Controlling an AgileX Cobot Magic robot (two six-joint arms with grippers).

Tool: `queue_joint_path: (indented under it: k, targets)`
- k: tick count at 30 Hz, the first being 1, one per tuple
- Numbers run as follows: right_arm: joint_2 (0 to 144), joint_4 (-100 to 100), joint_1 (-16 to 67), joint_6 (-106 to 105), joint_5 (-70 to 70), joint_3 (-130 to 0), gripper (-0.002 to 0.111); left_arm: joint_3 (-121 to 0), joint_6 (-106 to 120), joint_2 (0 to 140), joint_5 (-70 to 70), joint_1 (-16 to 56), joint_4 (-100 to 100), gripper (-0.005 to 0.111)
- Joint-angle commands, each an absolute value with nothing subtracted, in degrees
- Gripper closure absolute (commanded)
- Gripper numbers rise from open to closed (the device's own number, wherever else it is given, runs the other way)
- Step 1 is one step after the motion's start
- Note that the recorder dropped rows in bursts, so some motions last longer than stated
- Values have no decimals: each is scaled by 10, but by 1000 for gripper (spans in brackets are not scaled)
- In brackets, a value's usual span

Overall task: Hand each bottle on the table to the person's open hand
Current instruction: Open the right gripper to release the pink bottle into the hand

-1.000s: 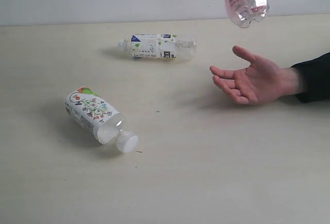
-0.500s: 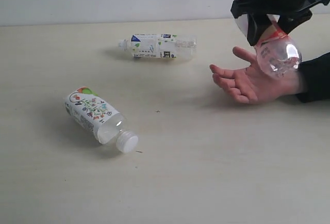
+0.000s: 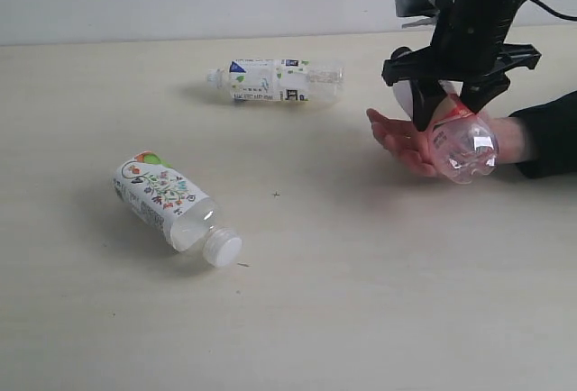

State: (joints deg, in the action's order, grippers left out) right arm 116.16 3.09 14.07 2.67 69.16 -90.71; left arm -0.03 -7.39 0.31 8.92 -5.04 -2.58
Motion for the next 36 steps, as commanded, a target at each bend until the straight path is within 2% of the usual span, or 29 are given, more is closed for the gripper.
queue_joint_path:
  k: [1, 4, 7, 12, 20, 23, 30, 34, 36]
  targets:
    - [1169, 28, 139, 30, 688, -907, 108, 0, -73, 0, 87, -47, -26, 107]
    - [1175, 28, 139, 31, 690, -907, 107, 0, -73, 0, 87, -47, -26, 107]
    - [1179, 28, 139, 31, 691, -907, 100, 0, -73, 0, 87, -47, -26, 107]
    - [1180, 28, 139, 31, 692, -904, 79, 0, -73, 0, 87, -47, -26, 107]
    - [1180, 29, 139, 23, 697, -904, 37, 0, -73, 0, 87, -47, -26, 107]
    - [1180, 31, 139, 15, 697, -904, 27, 0, -73, 0, 87, -47, -26, 107]
    - [1173, 31, 139, 5, 697, -906, 26, 0, -73, 0, 87, -47, -26, 107]
    - [1104, 31, 139, -17, 700, -912, 26, 0, -73, 0, 87, -47, -26, 107]
    - [1044, 25, 139, -37, 700, -909, 38, 0, -73, 0, 87, -47, -26, 107]
